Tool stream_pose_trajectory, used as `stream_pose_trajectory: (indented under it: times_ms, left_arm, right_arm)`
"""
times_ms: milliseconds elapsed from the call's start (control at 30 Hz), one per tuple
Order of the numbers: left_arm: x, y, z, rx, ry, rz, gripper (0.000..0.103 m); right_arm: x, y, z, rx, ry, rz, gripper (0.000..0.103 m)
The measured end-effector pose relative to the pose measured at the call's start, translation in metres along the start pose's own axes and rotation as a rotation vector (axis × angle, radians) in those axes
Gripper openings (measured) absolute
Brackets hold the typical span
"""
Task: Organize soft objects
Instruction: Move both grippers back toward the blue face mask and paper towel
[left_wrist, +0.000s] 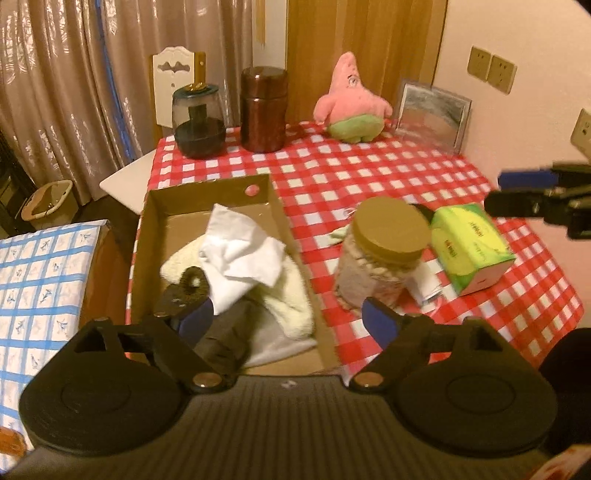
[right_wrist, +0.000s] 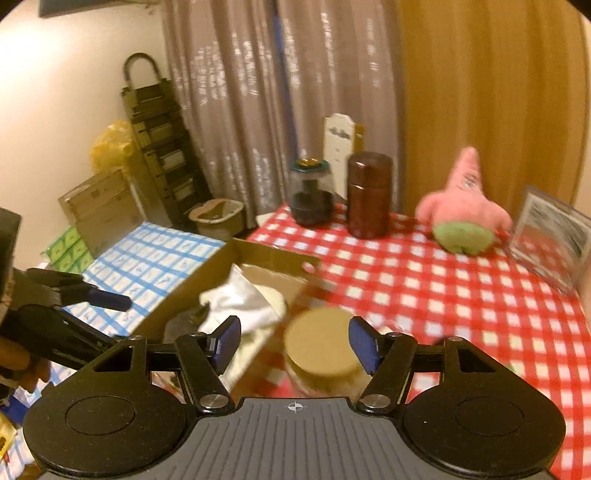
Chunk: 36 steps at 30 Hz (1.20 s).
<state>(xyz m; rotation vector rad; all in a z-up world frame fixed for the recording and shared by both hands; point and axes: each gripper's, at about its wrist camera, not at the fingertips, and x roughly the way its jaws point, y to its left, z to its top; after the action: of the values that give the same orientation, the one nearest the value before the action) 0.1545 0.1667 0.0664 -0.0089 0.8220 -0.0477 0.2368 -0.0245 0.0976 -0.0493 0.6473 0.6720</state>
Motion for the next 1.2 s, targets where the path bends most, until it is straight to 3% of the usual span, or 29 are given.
stream_pose_trajectory:
  times_ms: [233,500,800,1200]
  left_arm:
    - [-0.004,-0.045,-0.016,0.045,-0.074,0.028,0.087]
    - [0.010,-0.091,-0.034,0.037,-0.116,0.014,0.087]
    - [0.031,-0.114,-0.047,0.068,-0.090,0.003,0.087]
    - [0.063,-0.101,-0.054,0.032,-0.012,-0.044,0.086]
  right_arm:
    - [-0.030,-0.040,-0.045,0.079,0.007,-0.095,0.066]
    - [-0.048,-0.068,-0.084,0.149,0.022,-0.132,0.066]
    - [-0.039,-0.068,-0.107,0.173,0.024,-0.121,0.066]
    - [0.009,-0.049,-0.126,0.124,0.074,-0.112,0.063]
